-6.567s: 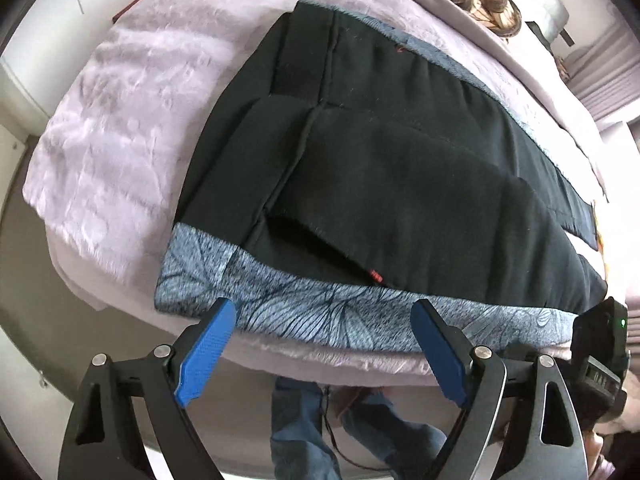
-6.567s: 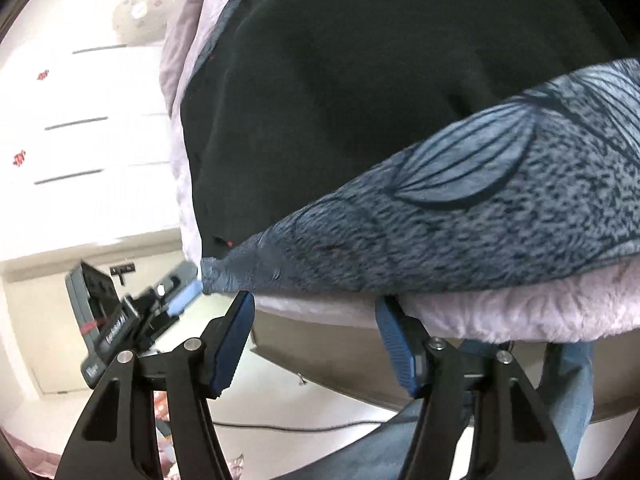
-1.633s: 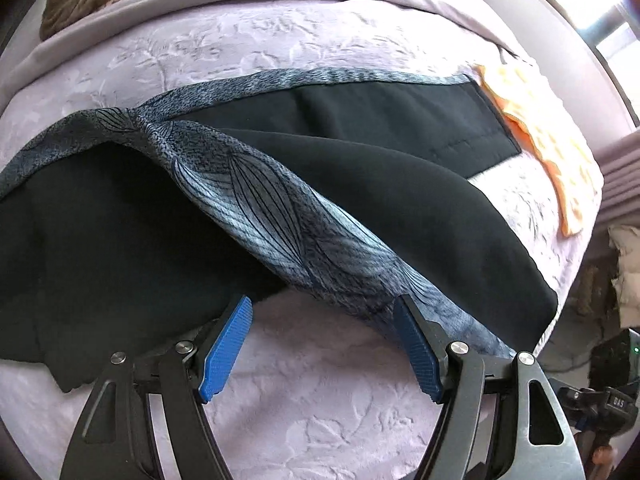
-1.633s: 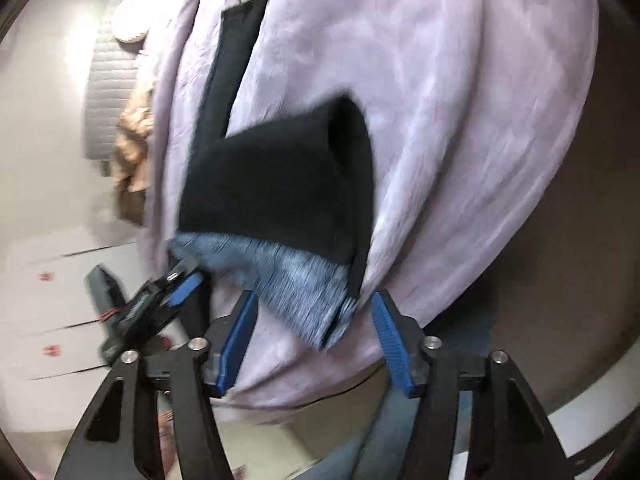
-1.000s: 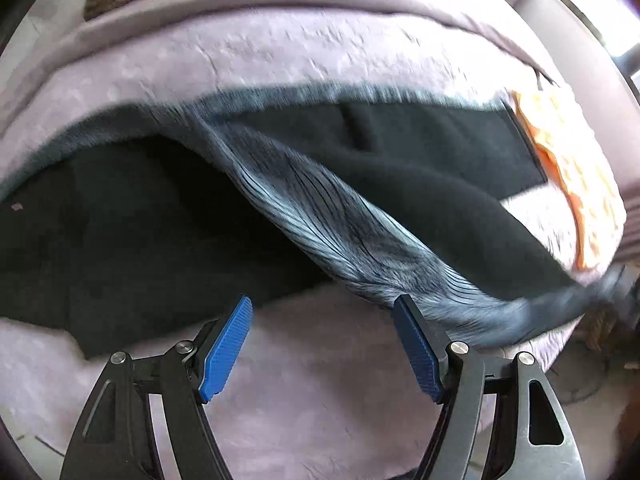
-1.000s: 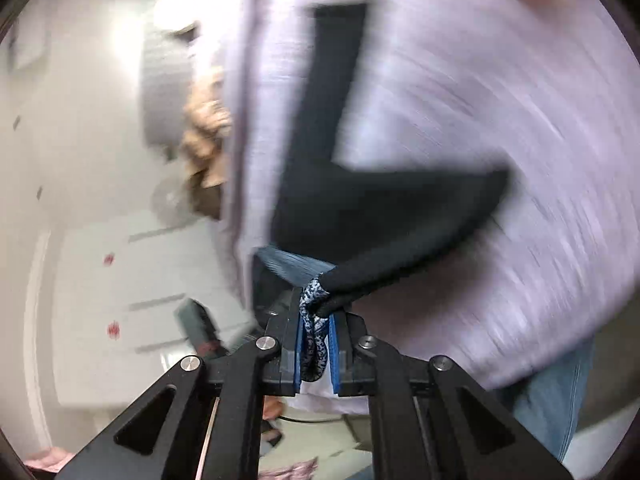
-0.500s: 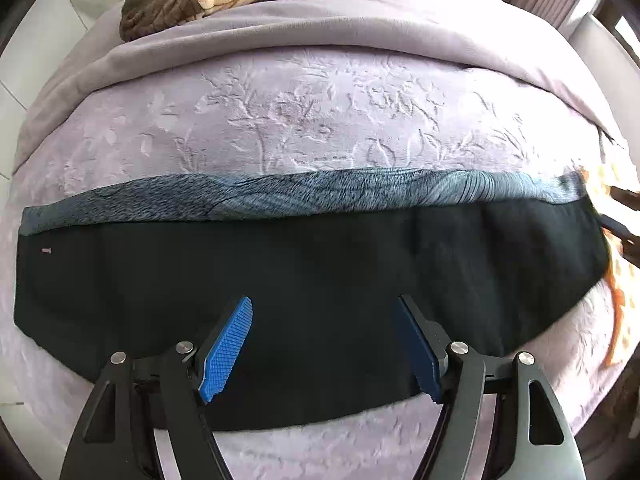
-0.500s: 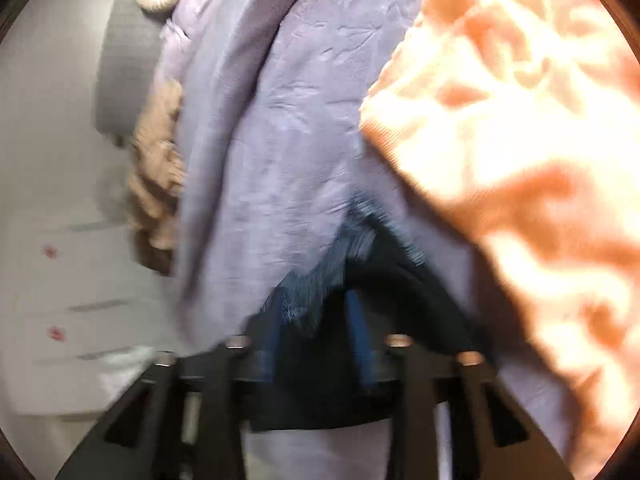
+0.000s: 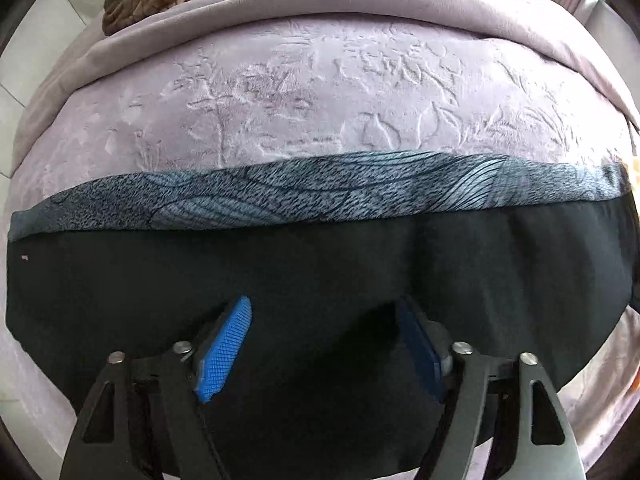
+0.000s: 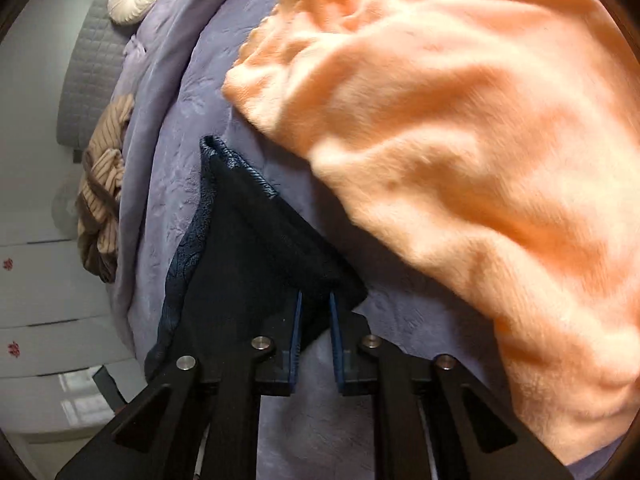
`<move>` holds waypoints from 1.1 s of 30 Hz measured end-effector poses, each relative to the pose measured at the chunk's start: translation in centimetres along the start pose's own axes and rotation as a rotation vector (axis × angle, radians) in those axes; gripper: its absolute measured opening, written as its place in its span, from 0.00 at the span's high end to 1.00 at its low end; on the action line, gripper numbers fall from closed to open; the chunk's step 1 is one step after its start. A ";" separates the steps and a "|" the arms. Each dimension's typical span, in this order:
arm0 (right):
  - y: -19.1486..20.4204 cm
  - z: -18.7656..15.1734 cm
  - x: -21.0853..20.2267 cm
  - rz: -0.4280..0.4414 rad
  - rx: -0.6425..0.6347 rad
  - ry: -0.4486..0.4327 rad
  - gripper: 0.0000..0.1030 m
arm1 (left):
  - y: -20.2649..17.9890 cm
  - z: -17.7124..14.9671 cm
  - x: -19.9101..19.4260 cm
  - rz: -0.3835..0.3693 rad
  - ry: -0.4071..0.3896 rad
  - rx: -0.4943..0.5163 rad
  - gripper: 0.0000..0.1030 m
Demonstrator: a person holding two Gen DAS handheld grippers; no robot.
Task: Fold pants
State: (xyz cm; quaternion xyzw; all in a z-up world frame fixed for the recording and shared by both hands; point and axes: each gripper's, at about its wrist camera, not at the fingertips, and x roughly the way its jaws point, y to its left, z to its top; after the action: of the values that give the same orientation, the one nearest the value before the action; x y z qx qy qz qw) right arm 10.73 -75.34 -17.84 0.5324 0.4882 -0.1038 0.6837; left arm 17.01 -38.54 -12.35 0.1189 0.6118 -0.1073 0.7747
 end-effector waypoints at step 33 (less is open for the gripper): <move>10.5 2.2 3.9 -0.154 -0.480 0.028 0.56 | 10.3 1.3 -2.5 0.154 0.001 -0.198 0.21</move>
State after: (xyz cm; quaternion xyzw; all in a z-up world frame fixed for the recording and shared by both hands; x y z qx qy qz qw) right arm 20.86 -71.36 -14.38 0.3176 0.5475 -0.0294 0.7737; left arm 20.81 -29.12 -9.10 0.0883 0.6089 0.0135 0.7882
